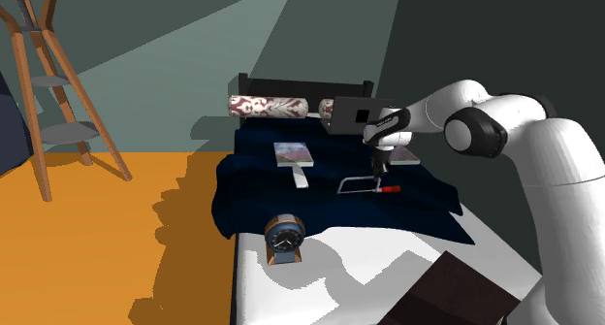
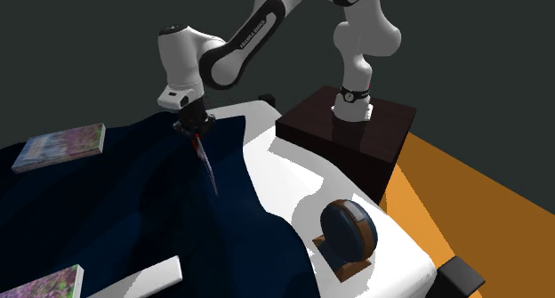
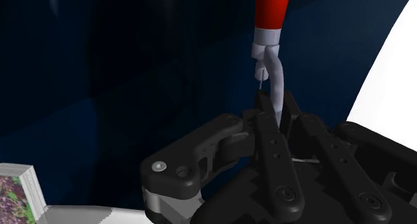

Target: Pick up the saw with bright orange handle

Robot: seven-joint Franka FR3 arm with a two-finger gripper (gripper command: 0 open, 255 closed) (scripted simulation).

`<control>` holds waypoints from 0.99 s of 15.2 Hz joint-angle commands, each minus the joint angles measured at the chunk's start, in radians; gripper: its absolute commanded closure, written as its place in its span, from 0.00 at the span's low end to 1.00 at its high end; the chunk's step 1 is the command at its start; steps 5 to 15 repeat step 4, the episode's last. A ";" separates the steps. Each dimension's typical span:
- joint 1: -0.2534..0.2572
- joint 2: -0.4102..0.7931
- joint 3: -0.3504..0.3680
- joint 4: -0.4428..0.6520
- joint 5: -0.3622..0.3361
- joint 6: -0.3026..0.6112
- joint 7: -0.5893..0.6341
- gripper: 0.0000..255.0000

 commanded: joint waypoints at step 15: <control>0.006 -0.028 -0.009 0.001 -0.011 -0.029 0.005 1.00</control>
